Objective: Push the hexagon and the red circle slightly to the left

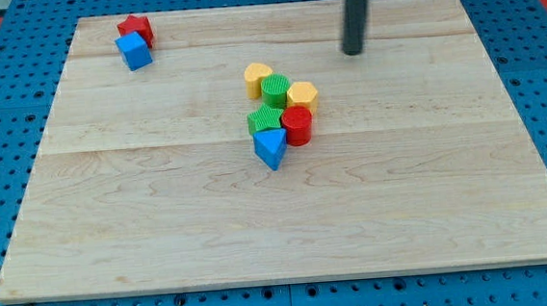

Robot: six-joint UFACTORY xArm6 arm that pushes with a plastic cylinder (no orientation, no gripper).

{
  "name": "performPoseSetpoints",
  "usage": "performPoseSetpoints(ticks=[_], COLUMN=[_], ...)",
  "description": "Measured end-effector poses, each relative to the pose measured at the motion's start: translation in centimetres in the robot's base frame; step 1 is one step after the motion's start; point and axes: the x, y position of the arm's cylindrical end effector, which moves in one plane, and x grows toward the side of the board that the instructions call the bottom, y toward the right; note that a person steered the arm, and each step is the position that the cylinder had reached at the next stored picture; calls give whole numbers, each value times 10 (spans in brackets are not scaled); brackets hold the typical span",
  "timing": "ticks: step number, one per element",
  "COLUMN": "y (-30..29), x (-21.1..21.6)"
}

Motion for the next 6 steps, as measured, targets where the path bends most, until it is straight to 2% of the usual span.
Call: performPoseSetpoints(ticks=[1, 4, 6], y=[1, -60, -101], x=[40, 58, 128])
